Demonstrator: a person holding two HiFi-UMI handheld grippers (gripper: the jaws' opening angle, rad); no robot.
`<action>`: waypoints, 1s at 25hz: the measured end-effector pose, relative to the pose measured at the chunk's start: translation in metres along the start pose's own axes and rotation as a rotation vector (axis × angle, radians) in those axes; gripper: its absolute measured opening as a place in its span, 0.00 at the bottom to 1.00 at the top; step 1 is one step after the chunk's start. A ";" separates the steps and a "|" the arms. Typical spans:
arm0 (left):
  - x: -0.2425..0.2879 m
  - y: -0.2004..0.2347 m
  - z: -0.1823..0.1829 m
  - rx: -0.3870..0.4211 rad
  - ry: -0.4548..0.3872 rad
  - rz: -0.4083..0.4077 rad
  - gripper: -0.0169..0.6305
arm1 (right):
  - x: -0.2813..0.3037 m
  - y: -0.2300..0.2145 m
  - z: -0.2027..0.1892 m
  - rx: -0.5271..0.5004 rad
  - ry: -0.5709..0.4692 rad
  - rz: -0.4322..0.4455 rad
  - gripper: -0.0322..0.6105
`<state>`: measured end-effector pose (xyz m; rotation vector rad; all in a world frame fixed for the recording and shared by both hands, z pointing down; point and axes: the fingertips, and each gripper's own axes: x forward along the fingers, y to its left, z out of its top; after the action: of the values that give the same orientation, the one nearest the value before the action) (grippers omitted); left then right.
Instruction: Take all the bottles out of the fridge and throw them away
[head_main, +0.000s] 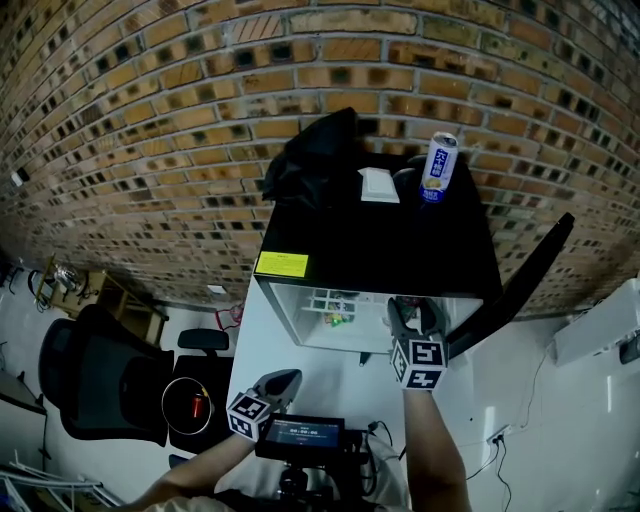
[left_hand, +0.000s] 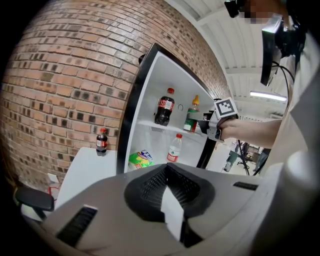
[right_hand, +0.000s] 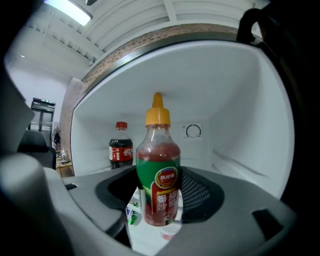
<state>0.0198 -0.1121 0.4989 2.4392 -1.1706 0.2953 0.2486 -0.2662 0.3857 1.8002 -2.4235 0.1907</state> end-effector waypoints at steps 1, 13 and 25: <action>0.000 -0.004 0.003 -0.011 -0.002 -0.010 0.03 | -0.004 0.002 -0.001 0.001 -0.001 0.010 0.45; 0.012 -0.029 0.006 0.005 -0.022 -0.117 0.06 | -0.043 0.025 0.002 0.051 -0.037 0.147 0.45; -0.009 -0.017 -0.001 -0.026 -0.040 0.021 0.06 | -0.048 0.109 -0.025 0.051 0.008 0.465 0.45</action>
<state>0.0275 -0.0959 0.4919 2.4224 -1.2097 0.2364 0.1585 -0.1856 0.3990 1.2172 -2.8138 0.2994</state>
